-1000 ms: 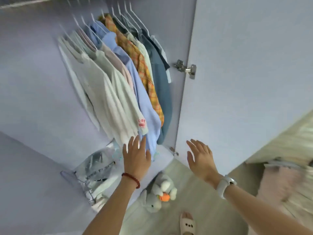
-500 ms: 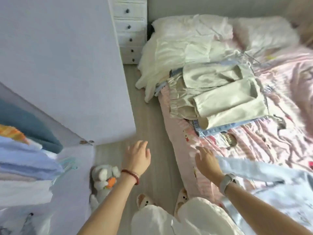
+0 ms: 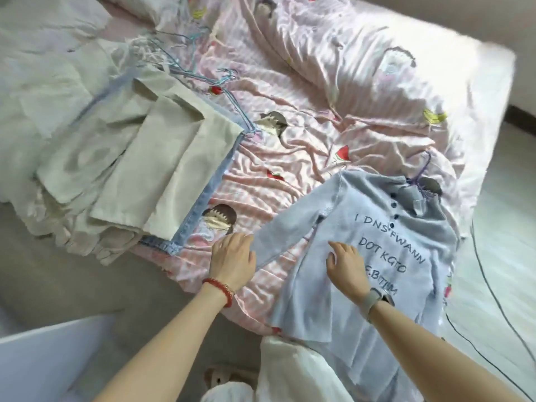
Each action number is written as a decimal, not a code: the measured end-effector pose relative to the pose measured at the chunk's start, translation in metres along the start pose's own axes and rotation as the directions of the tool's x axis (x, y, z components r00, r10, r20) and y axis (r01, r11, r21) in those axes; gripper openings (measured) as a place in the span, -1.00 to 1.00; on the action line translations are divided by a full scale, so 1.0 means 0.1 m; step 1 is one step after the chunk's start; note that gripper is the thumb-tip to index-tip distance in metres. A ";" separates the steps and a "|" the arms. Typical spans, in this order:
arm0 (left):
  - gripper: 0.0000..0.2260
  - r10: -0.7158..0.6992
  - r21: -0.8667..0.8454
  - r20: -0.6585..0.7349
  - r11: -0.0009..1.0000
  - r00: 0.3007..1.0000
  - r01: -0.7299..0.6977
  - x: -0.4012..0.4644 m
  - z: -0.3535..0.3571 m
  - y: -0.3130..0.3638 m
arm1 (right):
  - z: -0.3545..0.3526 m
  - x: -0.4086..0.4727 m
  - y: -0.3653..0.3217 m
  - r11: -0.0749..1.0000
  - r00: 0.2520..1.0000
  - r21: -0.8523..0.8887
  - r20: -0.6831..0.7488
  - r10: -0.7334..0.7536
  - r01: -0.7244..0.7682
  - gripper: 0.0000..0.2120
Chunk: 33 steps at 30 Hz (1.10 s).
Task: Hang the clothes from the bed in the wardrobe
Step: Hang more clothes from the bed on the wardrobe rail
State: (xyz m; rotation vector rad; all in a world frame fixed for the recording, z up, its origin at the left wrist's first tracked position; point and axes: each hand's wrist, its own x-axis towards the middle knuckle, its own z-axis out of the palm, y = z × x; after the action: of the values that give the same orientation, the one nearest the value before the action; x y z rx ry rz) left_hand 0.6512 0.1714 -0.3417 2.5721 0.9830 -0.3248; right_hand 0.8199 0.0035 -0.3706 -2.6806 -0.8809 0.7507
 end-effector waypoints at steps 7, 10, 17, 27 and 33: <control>-0.58 0.144 0.010 0.215 0.989 0.966 -0.150 1.22 0.53 1.14 | -0.45 0.98 1.27 0.965 0.962 0.106 -0.114 0.249 -0.238 -0.61; -0.52 0.211 0.033 0.285 0.973 0.935 -0.229 1.54 0.81 1.48 | -0.64 1.37 1.81 0.938 0.925 0.129 -0.168 0.341 -0.322 -0.55; -0.44 0.253 0.240 0.489 0.881 0.835 -0.408 1.75 1.26 1.81 | -0.77 1.91 2.58 0.888 0.883 0.062 -0.098 0.459 -0.455 -0.50; -0.59 0.316 0.066 0.169 0.941 0.934 -0.331 1.94 1.04 1.84 | -0.55 1.61 2.49 0.908 0.782 0.280 -0.467 0.412 -0.311 -0.78; -0.49 0.417 -0.007 -0.146 0.907 0.897 -0.422 2.23 0.63 2.28 | -0.69 1.17 2.28 0.950 0.768 0.294 -0.581 0.268 -0.109 -0.76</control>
State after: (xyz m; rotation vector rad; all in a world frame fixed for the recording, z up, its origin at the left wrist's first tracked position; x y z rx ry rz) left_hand 0.9631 0.1204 -0.4156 2.7108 0.4435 -0.0036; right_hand 1.0493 -0.1106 -0.4408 -2.5407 -0.3206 -0.0283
